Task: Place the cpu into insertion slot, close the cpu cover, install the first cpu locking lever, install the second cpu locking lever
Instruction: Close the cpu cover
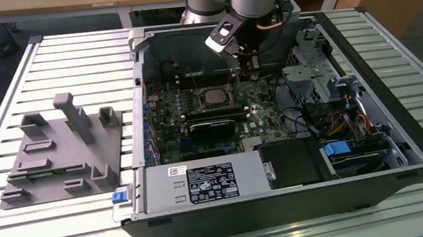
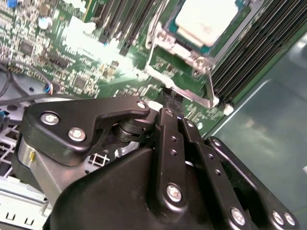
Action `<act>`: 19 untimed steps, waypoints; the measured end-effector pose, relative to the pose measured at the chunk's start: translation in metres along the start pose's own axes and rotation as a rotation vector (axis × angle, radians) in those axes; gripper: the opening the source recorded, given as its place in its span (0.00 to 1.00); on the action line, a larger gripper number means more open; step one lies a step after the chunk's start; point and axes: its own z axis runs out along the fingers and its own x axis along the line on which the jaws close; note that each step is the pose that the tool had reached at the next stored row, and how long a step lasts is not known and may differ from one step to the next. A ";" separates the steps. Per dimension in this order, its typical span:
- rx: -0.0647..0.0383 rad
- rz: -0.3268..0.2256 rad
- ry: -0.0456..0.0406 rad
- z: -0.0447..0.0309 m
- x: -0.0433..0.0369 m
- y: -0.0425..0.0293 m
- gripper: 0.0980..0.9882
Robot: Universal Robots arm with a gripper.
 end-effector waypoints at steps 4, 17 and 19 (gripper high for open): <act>0.000 0.000 0.0002 0.0001 0.0001 -0.0092 0.01; 0.000 0.000 0.0000 0.0017 0.0004 -0.0371 0.01; 0.000 0.000 -0.0001 0.0020 0.0004 -0.0406 0.01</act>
